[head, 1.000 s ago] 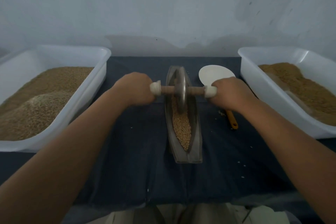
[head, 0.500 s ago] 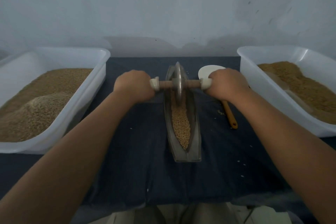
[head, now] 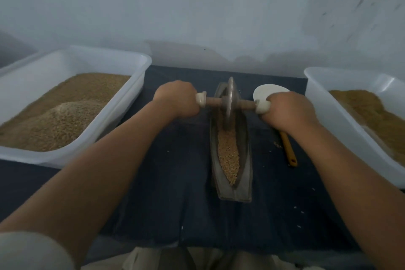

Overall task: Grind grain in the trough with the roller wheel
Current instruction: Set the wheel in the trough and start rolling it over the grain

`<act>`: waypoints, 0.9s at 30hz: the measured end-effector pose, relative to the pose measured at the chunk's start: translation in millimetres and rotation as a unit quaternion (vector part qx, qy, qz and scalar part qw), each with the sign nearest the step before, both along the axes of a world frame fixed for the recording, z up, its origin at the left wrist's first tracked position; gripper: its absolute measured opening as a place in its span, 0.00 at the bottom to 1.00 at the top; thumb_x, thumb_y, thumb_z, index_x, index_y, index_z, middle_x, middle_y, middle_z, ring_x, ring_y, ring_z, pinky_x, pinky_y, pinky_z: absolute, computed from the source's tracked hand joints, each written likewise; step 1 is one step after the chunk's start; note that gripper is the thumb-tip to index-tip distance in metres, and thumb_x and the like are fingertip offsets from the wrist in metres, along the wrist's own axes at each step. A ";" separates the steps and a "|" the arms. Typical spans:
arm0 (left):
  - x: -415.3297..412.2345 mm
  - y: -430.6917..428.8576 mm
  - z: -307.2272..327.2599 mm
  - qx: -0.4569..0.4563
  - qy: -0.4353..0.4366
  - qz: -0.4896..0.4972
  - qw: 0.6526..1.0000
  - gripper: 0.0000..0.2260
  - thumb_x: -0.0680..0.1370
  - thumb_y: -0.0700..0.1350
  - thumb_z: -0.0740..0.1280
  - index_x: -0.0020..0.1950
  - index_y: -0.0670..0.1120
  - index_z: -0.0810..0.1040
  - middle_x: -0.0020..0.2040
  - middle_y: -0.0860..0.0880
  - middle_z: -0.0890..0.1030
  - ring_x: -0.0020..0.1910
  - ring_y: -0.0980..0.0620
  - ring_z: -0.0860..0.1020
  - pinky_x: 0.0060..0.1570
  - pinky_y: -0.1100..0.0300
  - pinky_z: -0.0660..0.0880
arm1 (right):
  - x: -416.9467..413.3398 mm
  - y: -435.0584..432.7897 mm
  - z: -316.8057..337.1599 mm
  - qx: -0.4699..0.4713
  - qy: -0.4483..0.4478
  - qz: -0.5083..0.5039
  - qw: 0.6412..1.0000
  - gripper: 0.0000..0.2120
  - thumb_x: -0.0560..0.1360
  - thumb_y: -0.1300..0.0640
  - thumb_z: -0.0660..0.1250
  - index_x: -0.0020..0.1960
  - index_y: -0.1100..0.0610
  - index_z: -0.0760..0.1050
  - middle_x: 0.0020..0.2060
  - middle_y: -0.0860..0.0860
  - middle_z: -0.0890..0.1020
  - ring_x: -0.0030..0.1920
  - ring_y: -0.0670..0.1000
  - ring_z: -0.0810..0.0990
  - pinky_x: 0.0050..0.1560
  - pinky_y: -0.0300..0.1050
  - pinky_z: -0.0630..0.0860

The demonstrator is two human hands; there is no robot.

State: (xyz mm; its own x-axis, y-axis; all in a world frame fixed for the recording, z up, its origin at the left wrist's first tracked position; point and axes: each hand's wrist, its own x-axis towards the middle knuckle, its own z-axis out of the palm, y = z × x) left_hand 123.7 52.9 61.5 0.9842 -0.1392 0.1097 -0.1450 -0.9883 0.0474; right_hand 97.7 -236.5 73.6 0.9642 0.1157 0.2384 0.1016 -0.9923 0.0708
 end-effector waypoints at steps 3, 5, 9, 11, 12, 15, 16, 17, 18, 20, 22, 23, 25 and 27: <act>-3.7 -0.9 0.5 -0.002 0.004 -0.017 1.000 0.20 0.75 0.65 0.67 0.36 0.49 0.76 0.36 0.50 0.80 0.34 0.49 0.78 0.35 0.55 0.74 | 2.5 2.0 8.0 0.004 0.061 -0.004 0.998 0.10 0.74 0.50 0.68 0.36 0.51 0.75 0.34 0.50 0.79 0.34 0.51 0.75 0.34 0.45 0.71; -26.5 5.2 -0.2 0.000 0.043 -0.056 0.998 0.15 0.74 0.60 0.68 0.35 0.51 0.76 0.34 0.52 0.80 0.33 0.51 0.78 0.33 0.57 0.73 | -17.3 -10.8 8.7 0.014 0.142 0.006 0.990 0.09 0.74 0.47 0.69 0.38 0.49 0.78 0.36 0.48 0.81 0.36 0.48 0.77 0.33 0.44 0.69; -81.4 25.2 -10.2 0.010 0.074 -0.129 0.989 0.08 0.68 0.55 0.66 0.32 0.53 0.75 0.28 0.55 0.77 0.28 0.58 0.76 0.26 0.62 0.66 | -71.5 -29.8 16.8 0.063 0.275 0.056 0.958 0.14 0.59 0.37 0.67 0.37 0.46 0.78 0.30 0.44 0.82 0.31 0.42 0.81 0.30 0.43 0.72; -81.0 26.9 -13.6 0.003 0.073 -0.130 0.989 0.09 0.67 0.56 0.64 0.32 0.53 0.75 0.27 0.56 0.77 0.27 0.59 0.75 0.26 0.62 0.65 | -69.1 -28.4 15.5 0.059 0.282 0.055 0.956 0.13 0.61 0.38 0.69 0.37 0.47 0.78 0.31 0.45 0.82 0.31 0.44 0.81 0.32 0.45 0.75; -73.7 24.6 -12.6 -0.003 0.077 -0.117 0.990 0.10 0.68 0.57 0.64 0.32 0.52 0.76 0.28 0.55 0.77 0.28 0.57 0.76 0.27 0.62 0.66 | -60.2 -24.4 13.6 0.047 0.262 0.048 0.963 0.11 0.65 0.40 0.72 0.37 0.47 0.79 0.31 0.47 0.82 0.32 0.45 0.81 0.33 0.47 0.76; -36.0 10.3 -7.6 -0.008 0.041 -0.043 0.998 0.10 0.71 0.56 0.67 0.35 0.51 0.77 0.32 0.53 0.79 0.32 0.52 0.78 0.30 0.59 0.70 | -26.8 -6.2 11.3 -0.002 0.114 0.029 0.993 0.11 0.74 0.48 0.71 0.36 0.52 0.79 0.33 0.50 0.81 0.35 0.51 0.79 0.32 0.45 0.73; -24.3 5.3 -5.5 -0.005 0.018 -0.023 1.000 0.10 0.71 0.56 0.68 0.35 0.51 0.76 0.34 0.52 0.79 0.33 0.50 0.78 0.32 0.58 0.71 | -17.5 -0.6 11.4 -0.013 0.058 0.029 0.998 0.12 0.74 0.50 0.71 0.35 0.54 0.78 0.32 0.52 0.80 0.33 0.52 0.78 0.30 0.43 0.71; -15.0 1.3 -3.4 -0.003 0.001 -0.013 1.000 0.11 0.71 0.56 0.67 0.36 0.50 0.76 0.35 0.51 0.79 0.34 0.49 0.78 0.34 0.57 0.73 | -10.3 3.4 10.4 -0.017 0.023 0.026 0.999 0.12 0.74 0.52 0.71 0.33 0.55 0.77 0.30 0.52 0.79 0.31 0.53 0.77 0.29 0.42 0.70; -9.5 -1.7 -1.3 0.000 -0.009 -0.014 1.000 0.11 0.71 0.56 0.67 0.36 0.50 0.76 0.35 0.51 0.79 0.34 0.49 0.78 0.36 0.56 0.75 | -6.0 5.9 8.4 -0.016 0.010 0.017 1.000 0.12 0.73 0.52 0.70 0.33 0.55 0.76 0.30 0.53 0.79 0.30 0.53 0.76 0.29 0.42 0.70; -9.4 -2.7 4.8 0.007 -0.001 -0.038 0.999 0.12 0.73 0.56 0.68 0.36 0.50 0.75 0.36 0.51 0.79 0.34 0.50 0.77 0.38 0.55 0.76 | -5.6 2.7 2.1 -0.002 0.036 -0.008 0.999 0.11 0.74 0.51 0.70 0.35 0.53 0.77 0.32 0.51 0.79 0.33 0.53 0.77 0.32 0.45 0.73; -24.6 3.1 9.8 0.025 0.030 -0.080 0.996 0.10 0.73 0.55 0.68 0.35 0.52 0.74 0.36 0.53 0.79 0.34 0.52 0.76 0.39 0.54 0.76 | -19.2 -10.6 -4.5 0.023 0.119 -0.018 0.993 0.10 0.74 0.45 0.69 0.38 0.50 0.78 0.36 0.48 0.80 0.37 0.50 0.78 0.36 0.46 0.74; -36.6 7.4 10.0 0.038 0.043 -0.103 0.993 0.09 0.72 0.54 0.69 0.35 0.53 0.74 0.35 0.54 0.79 0.33 0.53 0.76 0.38 0.55 0.76 | -31.3 -18.7 -6.3 0.033 0.162 -0.007 0.986 0.10 0.71 0.43 0.69 0.38 0.48 0.78 0.35 0.47 0.81 0.36 0.48 0.79 0.35 0.46 0.73; -61.9 16.8 6.0 0.057 0.044 -0.137 0.988 0.07 0.69 0.54 0.68 0.34 0.54 0.75 0.31 0.55 0.78 0.30 0.56 0.76 0.31 0.58 0.73 | -58.9 -33.0 -7.8 0.058 0.229 0.027 0.971 0.12 0.63 0.38 0.69 0.38 0.46 0.79 0.32 0.46 0.82 0.32 0.45 0.80 0.32 0.45 0.72; -71.8 20.0 1.5 0.058 0.033 -0.149 0.987 0.08 0.68 0.55 0.68 0.32 0.55 0.74 0.27 0.56 0.76 0.27 0.58 0.75 0.27 0.61 0.68 | -74.6 -39.6 -8.6 0.080 0.238 0.041 0.967 0.18 0.58 0.32 0.64 0.39 0.42 0.79 0.32 0.44 0.82 0.32 0.44 0.80 0.31 0.44 0.71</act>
